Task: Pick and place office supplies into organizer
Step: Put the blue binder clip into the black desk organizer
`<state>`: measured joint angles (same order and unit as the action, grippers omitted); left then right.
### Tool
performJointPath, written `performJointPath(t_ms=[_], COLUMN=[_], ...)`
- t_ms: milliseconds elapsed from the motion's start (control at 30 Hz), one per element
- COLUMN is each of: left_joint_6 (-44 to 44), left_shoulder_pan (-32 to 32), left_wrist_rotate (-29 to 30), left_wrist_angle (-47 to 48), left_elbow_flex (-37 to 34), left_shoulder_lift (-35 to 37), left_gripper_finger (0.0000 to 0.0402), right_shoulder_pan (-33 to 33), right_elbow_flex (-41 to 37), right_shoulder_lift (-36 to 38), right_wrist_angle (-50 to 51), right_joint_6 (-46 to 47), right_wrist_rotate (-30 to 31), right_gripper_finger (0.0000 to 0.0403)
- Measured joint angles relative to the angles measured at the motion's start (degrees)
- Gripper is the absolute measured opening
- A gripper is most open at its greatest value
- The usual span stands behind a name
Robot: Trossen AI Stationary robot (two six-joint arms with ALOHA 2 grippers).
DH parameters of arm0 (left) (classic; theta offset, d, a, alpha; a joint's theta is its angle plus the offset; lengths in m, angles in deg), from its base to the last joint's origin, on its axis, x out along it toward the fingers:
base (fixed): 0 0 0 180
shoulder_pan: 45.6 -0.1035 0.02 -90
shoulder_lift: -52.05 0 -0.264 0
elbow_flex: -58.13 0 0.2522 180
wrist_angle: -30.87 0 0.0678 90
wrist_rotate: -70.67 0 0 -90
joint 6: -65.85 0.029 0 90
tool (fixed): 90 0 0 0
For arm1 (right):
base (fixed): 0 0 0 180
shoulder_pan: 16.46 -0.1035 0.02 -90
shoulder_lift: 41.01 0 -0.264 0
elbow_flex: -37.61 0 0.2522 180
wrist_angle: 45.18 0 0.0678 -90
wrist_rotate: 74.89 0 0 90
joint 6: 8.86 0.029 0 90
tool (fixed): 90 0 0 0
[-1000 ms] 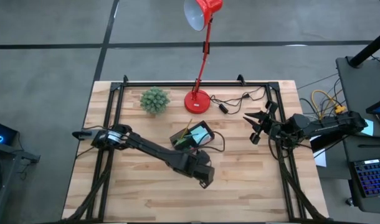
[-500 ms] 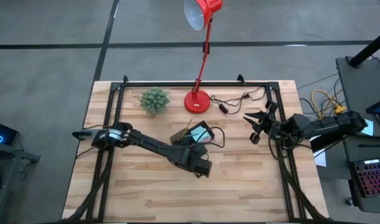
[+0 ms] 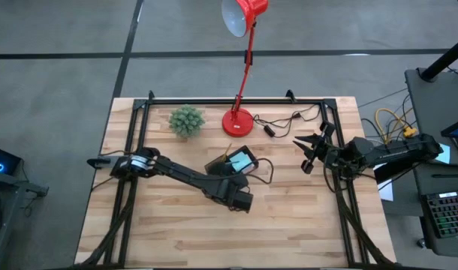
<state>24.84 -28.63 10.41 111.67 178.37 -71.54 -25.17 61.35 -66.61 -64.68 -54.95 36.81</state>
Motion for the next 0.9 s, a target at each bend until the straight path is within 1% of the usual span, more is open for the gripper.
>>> performJointPath(t_ms=[133, 200, 533, 767, 900], left_joint_6=[-0.2, -0.1, -0.1, -0.1, -0.1], left_shoulder_pan=[0.0, 0.0, 0.0, -0.2, -0.2], left_wrist_rotate=[1.8, 2.2, 2.0, 0.1, -0.1], left_wrist_angle=[4.0, 4.1, 4.0, 4.0, 4.0], left_elbow_flex=[-0.1, -0.1, -1.2, -1.6, -1.6], left_shoulder_lift=[0.0, 0.0, 0.0, 0.0, 0.0], left_gripper_finger=[0.0049, 0.0049, 0.0049, 0.0050, 0.0066], right_shoulder_pan=[0.0, 0.0, 0.0, 0.0, 0.0], right_elbow_flex=[0.0, 0.0, 0.0, 0.0, 0.0], right_shoulder_lift=[0.0, 0.0, 0.0, 0.0, 0.0], right_wrist_angle=[0.0, 0.0, 0.0, 0.0, 0.0], right_joint_6=[0.0, 0.0, 0.0, 0.0, 0.0], right_wrist_rotate=[0.0, 0.0, 0.0, 0.0, 0.0], right_gripper_finger=[0.0052, 0.0052, 0.0052, 0.0052, 0.0052])
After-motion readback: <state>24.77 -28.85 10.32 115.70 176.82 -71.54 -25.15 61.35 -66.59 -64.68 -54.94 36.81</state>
